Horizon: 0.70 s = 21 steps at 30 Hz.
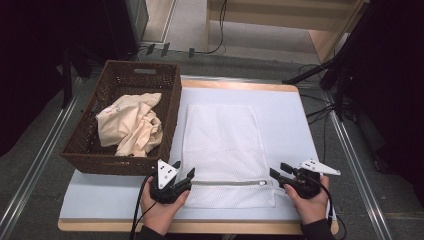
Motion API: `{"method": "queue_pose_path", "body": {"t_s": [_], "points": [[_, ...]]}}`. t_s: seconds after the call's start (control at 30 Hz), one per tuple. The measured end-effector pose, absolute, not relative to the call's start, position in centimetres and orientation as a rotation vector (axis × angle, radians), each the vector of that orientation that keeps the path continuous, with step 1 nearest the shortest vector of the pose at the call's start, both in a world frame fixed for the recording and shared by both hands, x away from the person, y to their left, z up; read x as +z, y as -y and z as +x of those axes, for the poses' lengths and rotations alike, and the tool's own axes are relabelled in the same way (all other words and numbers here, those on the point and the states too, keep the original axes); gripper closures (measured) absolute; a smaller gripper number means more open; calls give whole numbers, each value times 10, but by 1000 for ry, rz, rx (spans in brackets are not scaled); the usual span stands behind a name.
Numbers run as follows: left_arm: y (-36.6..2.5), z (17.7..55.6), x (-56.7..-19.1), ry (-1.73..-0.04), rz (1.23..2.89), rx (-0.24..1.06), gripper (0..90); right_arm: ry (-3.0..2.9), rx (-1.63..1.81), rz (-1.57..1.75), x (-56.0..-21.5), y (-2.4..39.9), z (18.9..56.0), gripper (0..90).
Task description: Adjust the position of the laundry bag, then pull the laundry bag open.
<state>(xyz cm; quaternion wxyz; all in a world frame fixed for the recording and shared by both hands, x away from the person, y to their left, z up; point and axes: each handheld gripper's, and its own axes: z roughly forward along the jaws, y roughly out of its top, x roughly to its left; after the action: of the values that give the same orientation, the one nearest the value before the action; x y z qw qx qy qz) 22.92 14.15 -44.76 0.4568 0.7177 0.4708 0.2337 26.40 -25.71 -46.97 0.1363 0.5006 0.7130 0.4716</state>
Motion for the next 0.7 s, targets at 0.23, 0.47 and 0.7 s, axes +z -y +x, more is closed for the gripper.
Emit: {"method": "queue_pose_path", "body": {"t_s": [0.23, 0.47, 0.7], "points": [[-111, 229, -442, -1027, 1812, 493, 426, -2069, 1385, 1447, -460, 277, 238, 394], [-76, 235, -443, -956, 1871, 408, 571, -2108, 1380, 1440, -468, 277, 226, 449], [-36, 242, -453, -905, 1938, 292, 728, -2172, 1354, 1472, -485, 270, 228, 497]]}}
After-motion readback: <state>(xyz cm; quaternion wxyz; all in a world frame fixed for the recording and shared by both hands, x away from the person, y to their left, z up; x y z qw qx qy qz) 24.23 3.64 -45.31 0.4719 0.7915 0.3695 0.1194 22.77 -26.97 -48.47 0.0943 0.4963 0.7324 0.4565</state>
